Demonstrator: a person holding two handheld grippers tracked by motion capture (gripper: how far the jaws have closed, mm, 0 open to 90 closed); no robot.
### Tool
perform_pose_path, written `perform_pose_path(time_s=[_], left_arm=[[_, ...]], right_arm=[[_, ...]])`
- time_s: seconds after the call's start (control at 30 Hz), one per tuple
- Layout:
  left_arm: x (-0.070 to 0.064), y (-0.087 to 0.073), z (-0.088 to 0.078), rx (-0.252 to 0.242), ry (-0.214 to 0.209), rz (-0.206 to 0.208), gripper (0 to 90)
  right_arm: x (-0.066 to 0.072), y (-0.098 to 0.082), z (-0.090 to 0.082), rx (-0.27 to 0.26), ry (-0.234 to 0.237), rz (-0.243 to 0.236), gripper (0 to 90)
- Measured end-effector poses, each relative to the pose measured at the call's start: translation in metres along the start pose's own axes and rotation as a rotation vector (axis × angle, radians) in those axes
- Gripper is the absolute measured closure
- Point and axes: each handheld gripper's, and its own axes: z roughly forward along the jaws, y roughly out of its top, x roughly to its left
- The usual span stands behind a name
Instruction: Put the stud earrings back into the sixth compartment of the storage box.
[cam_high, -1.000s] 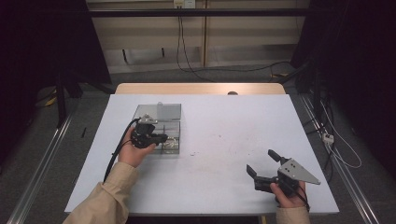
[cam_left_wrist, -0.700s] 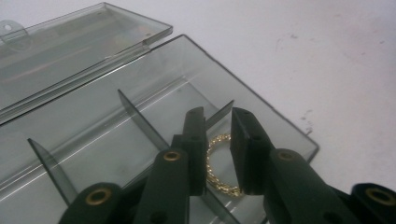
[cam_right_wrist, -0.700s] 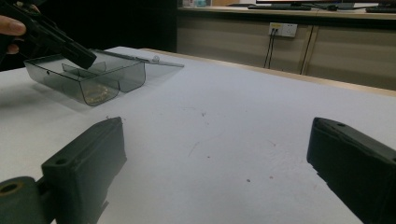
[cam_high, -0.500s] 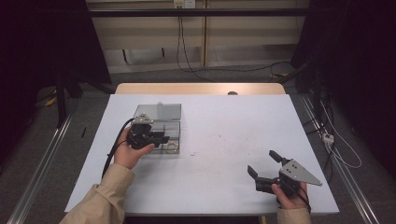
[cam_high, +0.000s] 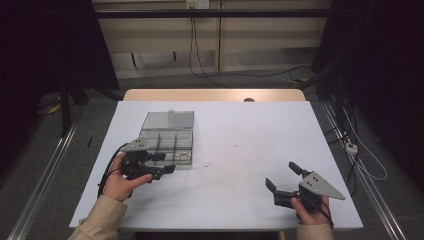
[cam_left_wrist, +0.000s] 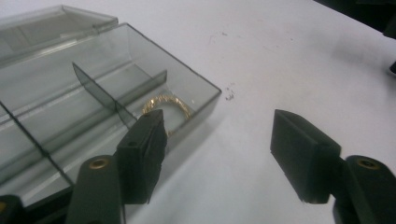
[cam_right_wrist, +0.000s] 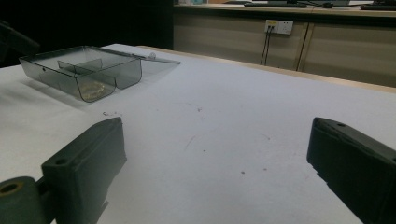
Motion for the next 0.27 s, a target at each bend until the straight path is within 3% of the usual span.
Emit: perform_pose_path(time_s=[0.27], left_arm=[[0.002,-0.024,-0.011,0.001,-0.002,0.014,21.6]], right_arm=[[0.001,0.000,0.001,0.006,0.003,-0.004,3.8]])
